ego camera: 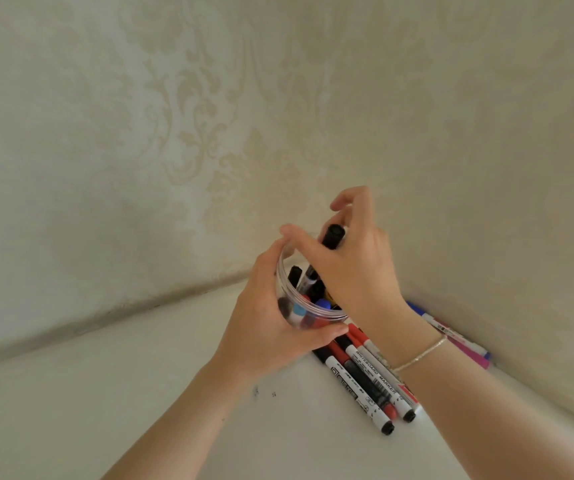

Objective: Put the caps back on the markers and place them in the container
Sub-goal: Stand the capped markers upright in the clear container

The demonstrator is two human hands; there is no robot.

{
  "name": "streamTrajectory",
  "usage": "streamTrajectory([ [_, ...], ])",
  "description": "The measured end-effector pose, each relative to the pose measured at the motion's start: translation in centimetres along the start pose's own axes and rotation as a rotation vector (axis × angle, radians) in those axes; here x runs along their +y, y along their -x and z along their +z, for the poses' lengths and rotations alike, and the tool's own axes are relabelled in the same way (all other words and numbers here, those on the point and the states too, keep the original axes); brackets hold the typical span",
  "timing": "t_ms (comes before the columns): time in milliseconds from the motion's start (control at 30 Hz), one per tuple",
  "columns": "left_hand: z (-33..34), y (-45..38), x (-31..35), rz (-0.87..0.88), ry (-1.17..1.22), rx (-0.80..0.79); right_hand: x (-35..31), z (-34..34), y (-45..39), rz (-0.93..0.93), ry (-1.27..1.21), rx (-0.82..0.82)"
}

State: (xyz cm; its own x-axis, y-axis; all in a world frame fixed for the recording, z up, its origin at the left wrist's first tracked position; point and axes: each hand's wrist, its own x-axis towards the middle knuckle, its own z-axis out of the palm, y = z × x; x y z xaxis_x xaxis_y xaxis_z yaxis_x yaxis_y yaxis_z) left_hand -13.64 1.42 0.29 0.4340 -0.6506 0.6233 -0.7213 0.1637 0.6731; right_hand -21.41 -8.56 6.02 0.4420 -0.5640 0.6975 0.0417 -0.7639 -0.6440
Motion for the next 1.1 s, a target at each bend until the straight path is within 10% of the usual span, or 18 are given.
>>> streamTrajectory([
  [200,-0.1,-0.1,-0.7,0.025,-0.027,-0.005,0.4,0.3,-0.5,-0.366,0.510,-0.234],
  [433,-0.1,-0.1,-0.9,0.043,-0.013,-0.023,1.0,0.4,-0.4,-0.342,0.242,-0.197],
  [633,-0.2,0.4,-1.5,0.081,-0.026,0.024,3.4,-2.5,-1.8,0.205,-0.148,0.267],
  [833,0.0,0.4,-2.2,0.119,-0.056,0.080,6.7,-2.9,0.8,0.587,0.732,-0.987],
  [1100,0.2,0.0,-2.3,0.098,-0.081,0.058,7.9,0.8,3.3,0.471,1.036,-1.114],
])
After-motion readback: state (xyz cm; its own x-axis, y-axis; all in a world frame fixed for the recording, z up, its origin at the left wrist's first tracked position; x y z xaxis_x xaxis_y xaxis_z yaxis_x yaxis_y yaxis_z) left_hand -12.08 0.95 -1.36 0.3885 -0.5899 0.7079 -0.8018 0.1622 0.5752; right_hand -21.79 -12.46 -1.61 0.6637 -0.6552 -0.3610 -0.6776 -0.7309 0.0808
